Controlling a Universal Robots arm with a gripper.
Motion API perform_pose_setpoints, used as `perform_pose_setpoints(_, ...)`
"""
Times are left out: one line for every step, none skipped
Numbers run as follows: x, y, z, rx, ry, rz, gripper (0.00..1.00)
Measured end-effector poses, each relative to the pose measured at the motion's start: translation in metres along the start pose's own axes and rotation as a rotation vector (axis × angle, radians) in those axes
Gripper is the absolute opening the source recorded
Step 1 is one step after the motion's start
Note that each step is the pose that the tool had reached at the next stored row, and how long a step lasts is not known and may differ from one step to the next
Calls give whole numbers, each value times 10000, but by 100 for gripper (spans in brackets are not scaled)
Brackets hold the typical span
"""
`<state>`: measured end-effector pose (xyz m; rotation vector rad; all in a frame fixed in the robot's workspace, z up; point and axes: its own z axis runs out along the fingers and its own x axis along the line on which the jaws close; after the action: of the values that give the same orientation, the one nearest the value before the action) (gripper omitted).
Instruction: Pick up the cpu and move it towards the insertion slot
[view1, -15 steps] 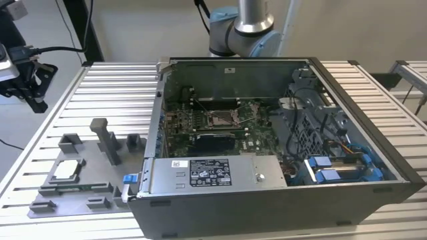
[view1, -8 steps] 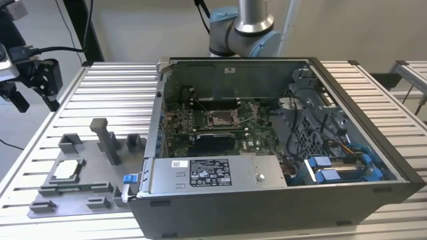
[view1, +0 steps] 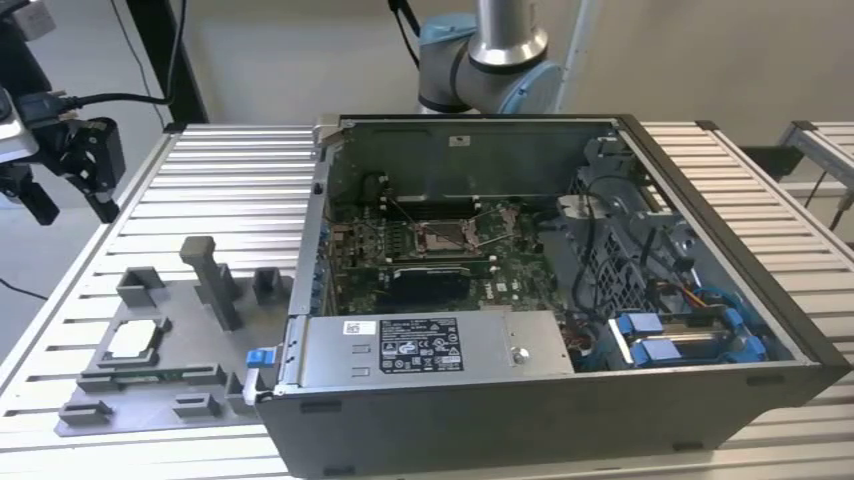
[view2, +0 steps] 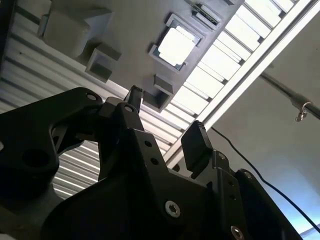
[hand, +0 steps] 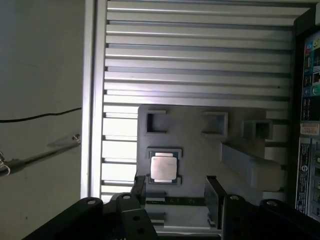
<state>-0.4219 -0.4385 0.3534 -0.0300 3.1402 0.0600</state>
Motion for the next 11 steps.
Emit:
perform_pose_setpoints(0,0,4,0,0,0,100)
perform_pose_setpoints(0,-1,11,-1,-1,0,100)
perform_pose_setpoints(0,-1,21,-1,-2,-1,100)
perform_pose_setpoints(0,-1,36,1,0,-1,100)
perform_pose_setpoints(0,-2,54,1,0,-1,100)
perform_pose_setpoints(0,-3,72,0,-1,-1,100)
perform_pose_setpoints(0,-3,90,0,-1,0,100)
perform_pose_setpoints(0,-4,108,0,-1,0,100)
perform_pose_setpoints(0,-5,126,0,-2,0,100)
perform_pose_setpoints(1,-7,145,1,-1,0,100)
perform_pose_setpoints(3,-9,162,1,0,2,100)
